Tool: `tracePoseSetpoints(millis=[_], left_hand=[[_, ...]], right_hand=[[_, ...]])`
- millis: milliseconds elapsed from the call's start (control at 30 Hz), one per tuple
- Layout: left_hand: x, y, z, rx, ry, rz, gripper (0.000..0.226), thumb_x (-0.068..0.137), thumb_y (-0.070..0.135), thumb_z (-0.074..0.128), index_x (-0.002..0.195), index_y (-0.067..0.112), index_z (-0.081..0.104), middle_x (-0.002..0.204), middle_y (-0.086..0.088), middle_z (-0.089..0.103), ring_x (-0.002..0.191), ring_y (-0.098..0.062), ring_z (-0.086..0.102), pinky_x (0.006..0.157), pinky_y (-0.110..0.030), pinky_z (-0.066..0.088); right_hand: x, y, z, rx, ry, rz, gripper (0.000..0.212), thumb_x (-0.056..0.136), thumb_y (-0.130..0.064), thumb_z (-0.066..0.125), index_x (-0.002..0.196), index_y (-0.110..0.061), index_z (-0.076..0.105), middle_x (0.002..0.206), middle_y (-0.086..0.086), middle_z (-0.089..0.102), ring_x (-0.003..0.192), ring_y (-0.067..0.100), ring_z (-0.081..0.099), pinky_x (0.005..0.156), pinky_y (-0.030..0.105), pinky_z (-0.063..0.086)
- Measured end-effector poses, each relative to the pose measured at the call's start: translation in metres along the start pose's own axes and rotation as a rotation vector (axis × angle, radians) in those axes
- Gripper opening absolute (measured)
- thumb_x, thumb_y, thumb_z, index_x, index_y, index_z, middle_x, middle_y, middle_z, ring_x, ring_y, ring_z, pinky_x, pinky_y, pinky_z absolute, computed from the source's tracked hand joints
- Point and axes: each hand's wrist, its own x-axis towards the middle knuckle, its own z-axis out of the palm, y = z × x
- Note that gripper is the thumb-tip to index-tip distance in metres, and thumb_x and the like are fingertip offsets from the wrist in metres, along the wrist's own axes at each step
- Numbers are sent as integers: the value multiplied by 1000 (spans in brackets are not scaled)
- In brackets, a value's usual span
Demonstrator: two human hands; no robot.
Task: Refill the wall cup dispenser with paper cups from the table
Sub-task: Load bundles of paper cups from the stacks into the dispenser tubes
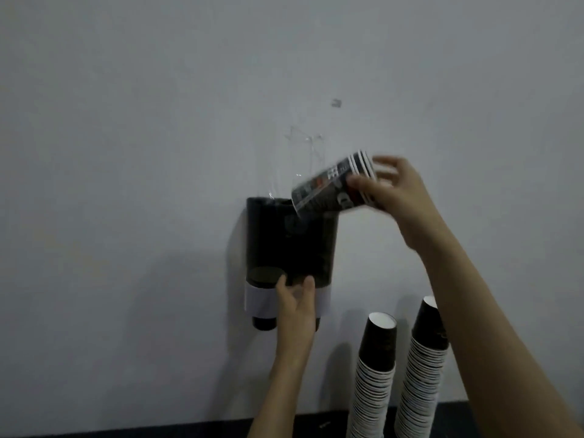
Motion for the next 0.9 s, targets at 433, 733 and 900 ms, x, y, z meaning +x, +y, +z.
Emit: tracePoseSetpoints(millis=[433, 733, 900], left_hand=[[12, -26, -63, 689, 178, 109, 63, 89, 30, 50, 141, 7, 22, 141, -12, 37, 129, -26, 38, 101, -34, 39], [14, -38, -72, 658, 182, 108, 58, 89, 25, 52, 137, 4, 27, 137, -14, 40, 125, -25, 39, 96, -31, 40], [12, -47, -66, 611, 154, 133, 57, 88, 24, 54, 136, 6, 29, 133, -13, 42, 120, -23, 43, 91, -25, 39]], right_hand=[[92, 16, 135, -822, -332, -66, 59, 85, -42, 54, 132, -10, 40, 132, 20, 49, 126, 37, 39, 101, 39, 30], [83, 23, 138, -1051, -601, -33, 55, 95, -49, 29, 138, -18, 43, 147, 14, 38, 136, 34, 32, 114, 43, 19], [71, 34, 135, -984, -588, 81, 69, 92, -54, 20, 138, -5, 38, 150, 12, 19, 142, 30, 11, 115, 49, 16]])
